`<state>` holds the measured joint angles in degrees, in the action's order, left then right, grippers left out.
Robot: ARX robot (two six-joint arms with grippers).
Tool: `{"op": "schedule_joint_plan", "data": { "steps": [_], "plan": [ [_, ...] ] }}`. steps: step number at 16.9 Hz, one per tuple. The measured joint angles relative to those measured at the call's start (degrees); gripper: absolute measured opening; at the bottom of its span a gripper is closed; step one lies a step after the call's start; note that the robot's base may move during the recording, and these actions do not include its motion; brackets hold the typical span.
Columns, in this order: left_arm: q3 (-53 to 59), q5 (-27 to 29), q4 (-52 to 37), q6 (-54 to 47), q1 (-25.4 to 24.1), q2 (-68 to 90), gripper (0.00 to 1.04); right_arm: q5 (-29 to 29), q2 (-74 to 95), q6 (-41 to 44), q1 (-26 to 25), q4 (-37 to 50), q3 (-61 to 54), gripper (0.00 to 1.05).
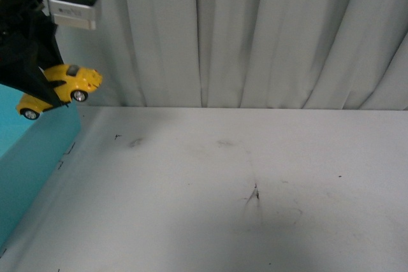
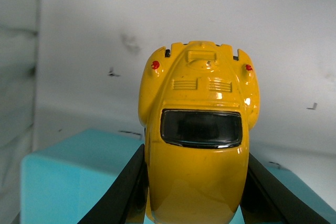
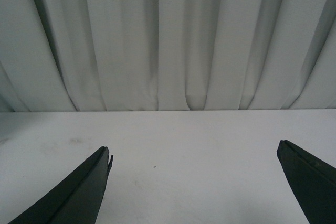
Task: Wind up and store yellow beetle toy
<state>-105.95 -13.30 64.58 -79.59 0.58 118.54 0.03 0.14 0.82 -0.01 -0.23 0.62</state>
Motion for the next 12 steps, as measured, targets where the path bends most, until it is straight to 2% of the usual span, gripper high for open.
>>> {"op": "schedule_joint_plan", "data": {
  "steps": [2,4,5,7,10,12],
  "plan": [
    [-1.9,-4.4,-6.2,6.4,-5.0,0.0,0.41,0.0,0.0,0.0,0.0,0.0,0.0,0.98],
    [-1.5,-3.6,-13.8,13.9,-11.0,-0.2,0.41,0.0,0.0,0.0,0.0,0.0,0.0,0.98],
    [0.1,-1.6,-18.6,18.4,-13.6,-0.2,0.41,0.0,0.0,0.0,0.0,0.0,0.0,0.98],
    [4.7,0.8,-22.9,25.9,-17.6,-0.1,0.41,0.0,0.0,0.0,0.0,0.0,0.0,0.98],
    [10.5,9.7,-29.0,36.0,-19.1,3.0,0.41,0.0,0.0,0.0,0.0,0.0,0.0,0.98],
    [12.6,12.7,-32.1,43.6,-19.3,6.3,0.41,0.0,0.0,0.0,0.0,0.0,0.0,0.98]
  ]
}}
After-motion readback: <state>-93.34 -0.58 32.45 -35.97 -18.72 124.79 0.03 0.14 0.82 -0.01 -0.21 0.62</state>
